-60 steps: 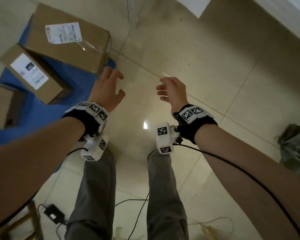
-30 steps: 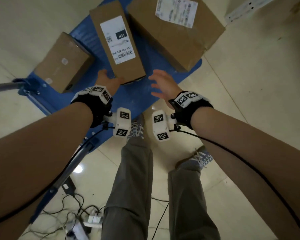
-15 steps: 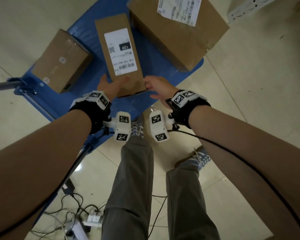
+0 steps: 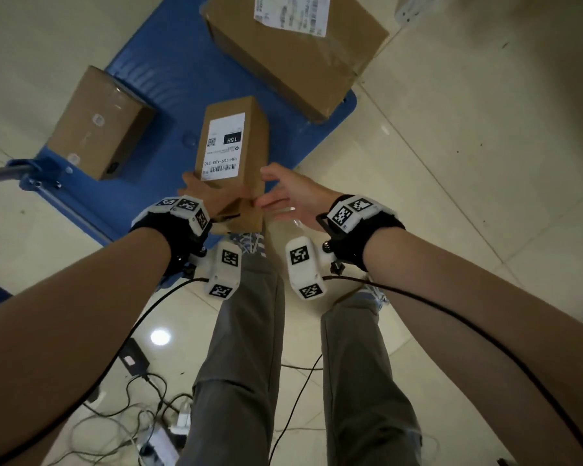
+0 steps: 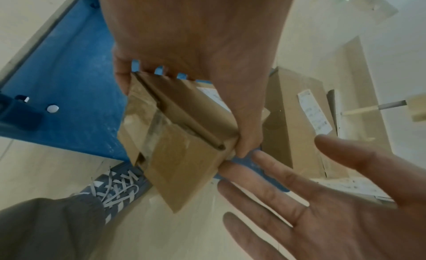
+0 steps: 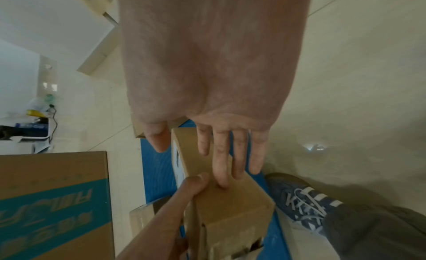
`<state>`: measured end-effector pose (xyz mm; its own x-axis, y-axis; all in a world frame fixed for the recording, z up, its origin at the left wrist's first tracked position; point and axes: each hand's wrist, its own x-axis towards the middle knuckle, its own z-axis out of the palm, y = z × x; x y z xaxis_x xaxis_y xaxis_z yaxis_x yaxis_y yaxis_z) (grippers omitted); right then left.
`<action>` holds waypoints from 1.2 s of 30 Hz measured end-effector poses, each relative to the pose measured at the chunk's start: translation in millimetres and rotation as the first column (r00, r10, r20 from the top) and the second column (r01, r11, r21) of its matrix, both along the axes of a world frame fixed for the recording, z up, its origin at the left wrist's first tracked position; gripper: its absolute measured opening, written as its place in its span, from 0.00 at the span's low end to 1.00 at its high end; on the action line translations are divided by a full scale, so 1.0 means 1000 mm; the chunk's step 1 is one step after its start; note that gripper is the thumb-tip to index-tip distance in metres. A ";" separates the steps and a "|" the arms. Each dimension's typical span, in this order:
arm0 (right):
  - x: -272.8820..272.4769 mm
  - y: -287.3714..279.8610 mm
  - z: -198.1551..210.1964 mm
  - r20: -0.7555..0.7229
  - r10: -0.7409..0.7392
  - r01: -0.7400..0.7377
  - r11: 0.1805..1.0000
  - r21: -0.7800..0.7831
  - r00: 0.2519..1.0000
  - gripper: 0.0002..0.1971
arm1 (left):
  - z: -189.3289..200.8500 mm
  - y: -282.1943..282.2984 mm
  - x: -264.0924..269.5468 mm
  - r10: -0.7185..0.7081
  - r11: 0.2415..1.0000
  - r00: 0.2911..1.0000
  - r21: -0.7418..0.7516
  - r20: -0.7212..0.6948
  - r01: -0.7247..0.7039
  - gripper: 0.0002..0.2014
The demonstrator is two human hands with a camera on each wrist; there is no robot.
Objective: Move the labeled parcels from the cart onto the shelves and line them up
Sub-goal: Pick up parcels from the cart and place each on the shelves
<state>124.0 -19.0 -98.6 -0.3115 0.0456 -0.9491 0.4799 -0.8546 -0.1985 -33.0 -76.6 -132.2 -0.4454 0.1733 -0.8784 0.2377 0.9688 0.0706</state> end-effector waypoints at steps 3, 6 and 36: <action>0.020 -0.010 0.010 0.023 -0.028 0.028 0.999 0.029 0.999 0.27 | 0.011 0.001 0.017 -0.109 0.993 0.993 -0.043 0.038 0.111 0.65; 0.049 -0.021 0.016 0.071 -0.146 0.143 0.989 0.044 0.987 0.14 | 0.018 0.001 0.039 -0.191 0.979 0.974 -0.044 0.121 0.198 0.66; 0.319 -0.085 0.048 0.090 -0.692 0.525 0.619 0.584 0.716 0.44 | 0.044 -0.014 0.265 -0.740 0.644 0.660 0.414 0.126 0.643 0.57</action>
